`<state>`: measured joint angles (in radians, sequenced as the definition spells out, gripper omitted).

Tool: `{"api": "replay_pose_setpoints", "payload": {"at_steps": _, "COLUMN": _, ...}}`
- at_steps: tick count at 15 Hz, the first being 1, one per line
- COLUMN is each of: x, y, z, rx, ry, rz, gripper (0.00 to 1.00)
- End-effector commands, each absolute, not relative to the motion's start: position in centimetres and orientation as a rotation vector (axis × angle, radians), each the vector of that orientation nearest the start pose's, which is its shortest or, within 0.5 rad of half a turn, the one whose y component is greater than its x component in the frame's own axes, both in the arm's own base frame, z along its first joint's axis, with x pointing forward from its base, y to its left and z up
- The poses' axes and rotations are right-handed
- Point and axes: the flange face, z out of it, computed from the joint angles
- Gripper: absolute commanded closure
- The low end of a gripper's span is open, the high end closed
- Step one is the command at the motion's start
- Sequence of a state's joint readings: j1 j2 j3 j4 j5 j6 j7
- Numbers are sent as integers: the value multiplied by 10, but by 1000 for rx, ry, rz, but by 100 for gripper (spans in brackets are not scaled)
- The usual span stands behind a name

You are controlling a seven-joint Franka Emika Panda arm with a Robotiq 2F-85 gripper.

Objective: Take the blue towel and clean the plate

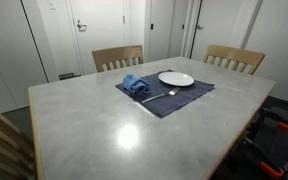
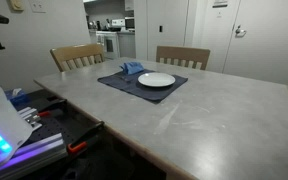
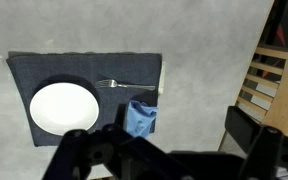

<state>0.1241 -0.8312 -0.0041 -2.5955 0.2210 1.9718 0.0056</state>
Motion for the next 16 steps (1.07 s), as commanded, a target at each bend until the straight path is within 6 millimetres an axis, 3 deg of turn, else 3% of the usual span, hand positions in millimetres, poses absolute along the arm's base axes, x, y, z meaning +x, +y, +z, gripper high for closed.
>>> {"api": "replay_pose_setpoints", "payload": {"at_steps": 1, "x": 319, "y": 52, "z": 530, "rx": -2900, "ry": -73, "rz": -280, "gripper": 0}}
{"api": "replay_pose_setpoints", "payload": {"at_steps": 10, "x": 330, "y": 52, "z": 525, "rx": -2902, "ry": -140, "rz": -279, "gripper": 0}}
{"api": "replay_pose_setpoints", "payload": {"at_steps": 16, "x": 351, "y": 53, "z": 516, "rx": -2896, "ry": -225, "rz": -294, "gripper": 0}}
